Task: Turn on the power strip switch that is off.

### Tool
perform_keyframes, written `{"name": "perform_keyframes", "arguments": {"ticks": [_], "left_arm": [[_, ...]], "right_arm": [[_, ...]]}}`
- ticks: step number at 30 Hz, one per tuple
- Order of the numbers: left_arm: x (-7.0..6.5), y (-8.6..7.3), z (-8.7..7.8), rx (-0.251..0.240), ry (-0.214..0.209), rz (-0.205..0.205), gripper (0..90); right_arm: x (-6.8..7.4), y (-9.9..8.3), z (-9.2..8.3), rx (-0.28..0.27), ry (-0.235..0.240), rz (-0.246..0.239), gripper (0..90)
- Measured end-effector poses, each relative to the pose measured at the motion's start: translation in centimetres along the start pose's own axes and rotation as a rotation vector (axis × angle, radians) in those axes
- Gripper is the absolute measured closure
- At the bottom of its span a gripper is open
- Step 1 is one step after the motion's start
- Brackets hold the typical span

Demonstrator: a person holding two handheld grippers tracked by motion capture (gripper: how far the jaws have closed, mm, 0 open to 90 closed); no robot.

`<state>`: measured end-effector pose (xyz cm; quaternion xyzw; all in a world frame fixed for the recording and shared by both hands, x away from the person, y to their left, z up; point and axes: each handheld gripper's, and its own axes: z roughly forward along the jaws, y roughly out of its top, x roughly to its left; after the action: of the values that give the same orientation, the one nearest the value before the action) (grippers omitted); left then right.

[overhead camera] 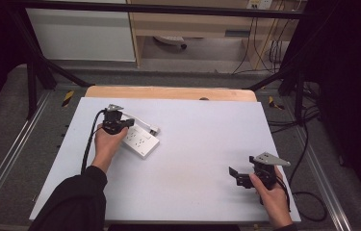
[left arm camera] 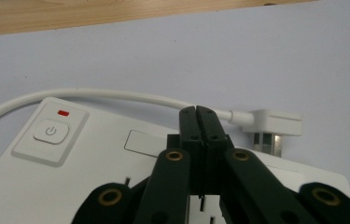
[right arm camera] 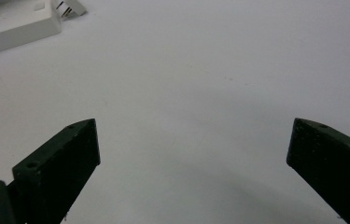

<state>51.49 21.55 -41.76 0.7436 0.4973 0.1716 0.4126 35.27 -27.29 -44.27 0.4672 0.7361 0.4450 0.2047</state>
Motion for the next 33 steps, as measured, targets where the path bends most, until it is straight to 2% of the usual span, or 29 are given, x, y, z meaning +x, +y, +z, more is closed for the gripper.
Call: {"name": "perform_keyframes", "arguments": {"ticks": [4,14,18,23,33], "left_arm": [[-0.48,-0.13,0.11,0.018,-0.001,0.025,90.0],[-0.78,-0.46,0.43,0.034,-0.003,0.038,90.0],[-0.83,-0.55,0.56,0.045,0.023,0.065,90.0],[-0.69,-0.55,0.60,0.036,0.022,0.046,90.0],[-0.95,-0.69,1.01,0.045,0.019,0.062,90.0]], "right_arm": [[0.00,-0.02,0.00,0.005,-0.002,0.003,2.9],[0.10,-0.01,0.06,0.009,0.002,-0.002,2.8],[0.05,0.00,0.08,0.007,0.003,0.001,2.8],[0.05,-0.01,0.14,0.012,0.002,-0.001,2.9],[0.07,-0.01,0.15,0.014,0.005,-0.004,2.8]]}}
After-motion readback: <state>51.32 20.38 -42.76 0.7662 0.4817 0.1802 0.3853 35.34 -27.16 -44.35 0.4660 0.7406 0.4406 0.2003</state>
